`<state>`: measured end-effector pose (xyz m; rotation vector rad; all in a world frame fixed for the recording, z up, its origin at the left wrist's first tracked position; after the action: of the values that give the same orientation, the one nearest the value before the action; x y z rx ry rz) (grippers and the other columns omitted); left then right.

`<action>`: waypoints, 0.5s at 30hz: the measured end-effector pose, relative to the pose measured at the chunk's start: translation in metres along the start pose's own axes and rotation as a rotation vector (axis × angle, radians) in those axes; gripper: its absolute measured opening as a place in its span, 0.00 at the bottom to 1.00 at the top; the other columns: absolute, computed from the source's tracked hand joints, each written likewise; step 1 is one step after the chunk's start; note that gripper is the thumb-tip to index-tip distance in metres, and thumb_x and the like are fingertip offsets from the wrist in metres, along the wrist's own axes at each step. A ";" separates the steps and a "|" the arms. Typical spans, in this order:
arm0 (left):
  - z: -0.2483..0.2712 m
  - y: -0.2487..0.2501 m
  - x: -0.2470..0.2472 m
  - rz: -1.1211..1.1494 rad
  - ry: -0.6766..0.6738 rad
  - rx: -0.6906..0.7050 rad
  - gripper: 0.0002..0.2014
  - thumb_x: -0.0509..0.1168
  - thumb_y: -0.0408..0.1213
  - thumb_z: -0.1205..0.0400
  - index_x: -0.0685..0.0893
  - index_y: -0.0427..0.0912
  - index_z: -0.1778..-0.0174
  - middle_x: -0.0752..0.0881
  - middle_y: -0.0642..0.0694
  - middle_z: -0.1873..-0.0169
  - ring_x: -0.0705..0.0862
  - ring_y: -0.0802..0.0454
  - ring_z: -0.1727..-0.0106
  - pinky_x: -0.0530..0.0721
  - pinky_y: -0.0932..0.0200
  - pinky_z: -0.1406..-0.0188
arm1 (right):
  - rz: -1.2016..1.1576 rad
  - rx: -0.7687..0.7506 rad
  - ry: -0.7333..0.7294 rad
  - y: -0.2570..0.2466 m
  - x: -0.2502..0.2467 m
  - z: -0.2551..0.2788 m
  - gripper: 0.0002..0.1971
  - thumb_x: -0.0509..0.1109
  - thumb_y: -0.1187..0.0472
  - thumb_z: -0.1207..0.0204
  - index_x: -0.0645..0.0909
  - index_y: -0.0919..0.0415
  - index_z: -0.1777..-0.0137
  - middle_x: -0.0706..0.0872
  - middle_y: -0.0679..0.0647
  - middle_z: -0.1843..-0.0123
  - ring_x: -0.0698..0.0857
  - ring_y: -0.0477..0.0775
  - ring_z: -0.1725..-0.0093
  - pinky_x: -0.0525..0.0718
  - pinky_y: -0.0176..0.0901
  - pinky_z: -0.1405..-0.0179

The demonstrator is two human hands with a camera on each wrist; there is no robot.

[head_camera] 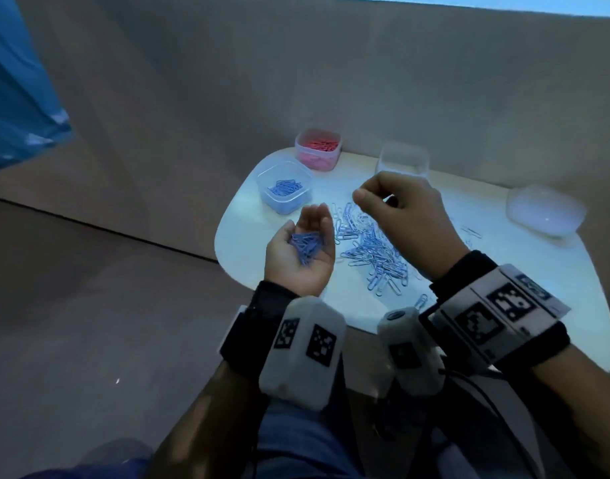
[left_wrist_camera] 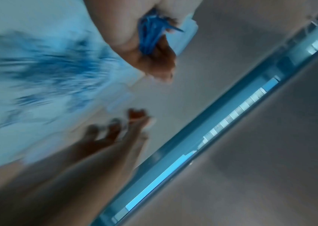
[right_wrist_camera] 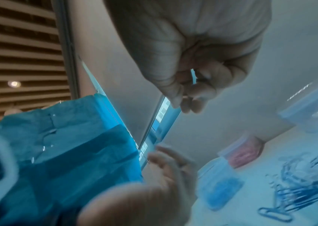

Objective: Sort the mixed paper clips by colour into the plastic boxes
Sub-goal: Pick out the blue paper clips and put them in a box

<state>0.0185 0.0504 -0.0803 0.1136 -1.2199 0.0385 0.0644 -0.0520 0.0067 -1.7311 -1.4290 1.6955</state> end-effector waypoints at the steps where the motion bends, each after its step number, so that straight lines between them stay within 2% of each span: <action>1: -0.005 0.012 0.010 -0.070 0.008 -0.019 0.18 0.53 0.32 0.21 0.79 0.34 0.76 0.79 0.45 0.82 0.81 0.51 0.83 0.77 0.69 0.89 | 0.003 0.012 0.011 0.003 -0.003 0.000 0.07 0.68 0.60 0.23 0.83 0.60 0.61 0.78 0.40 0.70 0.75 0.29 0.74 0.69 0.19 0.71; 2: -0.014 0.027 0.021 -0.183 0.006 -0.016 0.21 0.52 0.32 0.21 0.75 0.37 0.82 0.73 0.49 0.86 0.74 0.57 0.88 0.68 0.71 0.94 | 0.013 0.018 0.005 0.006 -0.003 0.001 0.07 0.68 0.61 0.23 0.82 0.59 0.62 0.78 0.39 0.70 0.75 0.28 0.74 0.69 0.19 0.71; 4: -0.036 0.057 0.053 -0.497 -0.054 0.035 0.29 0.48 0.38 0.15 0.71 0.42 0.87 0.65 0.52 0.89 0.64 0.61 0.92 0.55 0.71 0.96 | 0.020 0.029 -0.028 0.011 -0.001 0.005 0.08 0.68 0.60 0.22 0.81 0.58 0.62 0.78 0.39 0.70 0.75 0.29 0.74 0.69 0.20 0.72; 7: -0.067 0.083 0.084 -1.002 -0.104 0.099 0.27 0.47 0.44 0.13 0.70 0.46 0.81 0.63 0.55 0.88 0.59 0.62 0.91 0.51 0.73 0.93 | 0.000 0.042 -0.054 0.017 -0.001 0.010 0.10 0.67 0.59 0.22 0.82 0.63 0.62 0.82 0.44 0.68 0.75 0.34 0.74 0.70 0.23 0.72; 9: -0.085 0.093 0.083 -1.307 -0.067 0.118 0.22 0.47 0.45 0.13 0.67 0.46 0.74 0.65 0.56 0.87 0.60 0.63 0.89 0.53 0.73 0.91 | -0.020 0.047 -0.059 0.020 -0.006 0.010 0.11 0.67 0.58 0.22 0.83 0.65 0.60 0.83 0.46 0.68 0.74 0.39 0.73 0.70 0.27 0.70; 11: -0.097 0.099 0.077 -1.559 -0.007 0.153 0.21 0.48 0.45 0.12 0.69 0.46 0.72 0.69 0.56 0.85 0.62 0.62 0.87 0.57 0.71 0.88 | -0.014 0.057 -0.055 0.024 -0.012 0.010 0.11 0.67 0.58 0.22 0.84 0.65 0.60 0.83 0.46 0.69 0.73 0.41 0.73 0.69 0.28 0.71; 13: -0.102 0.103 0.077 -1.812 0.043 0.234 0.20 0.49 0.44 0.12 0.71 0.45 0.71 0.72 0.52 0.79 0.67 0.60 0.83 0.64 0.68 0.82 | -0.010 0.063 -0.048 0.028 -0.018 0.010 0.10 0.67 0.59 0.22 0.83 0.65 0.61 0.82 0.46 0.69 0.73 0.40 0.74 0.69 0.25 0.73; 15: -0.104 0.103 0.078 -1.996 0.008 0.275 0.19 0.52 0.40 0.13 0.75 0.42 0.69 0.76 0.48 0.74 0.75 0.56 0.75 0.72 0.66 0.74 | 0.002 0.069 -0.055 0.033 -0.022 0.012 0.09 0.67 0.60 0.22 0.83 0.63 0.62 0.82 0.48 0.69 0.73 0.41 0.74 0.70 0.25 0.73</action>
<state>0.1335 0.1612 -0.0360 1.4905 -0.6340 -1.5076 0.0723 -0.0889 -0.0096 -1.6623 -1.3760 1.7843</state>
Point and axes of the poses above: each hand's wrist, its own z-axis away from the middle knuckle, its own x-axis out of the palm, y = z × x, the point moved 7 cm from there along -z, towards the middle knuckle
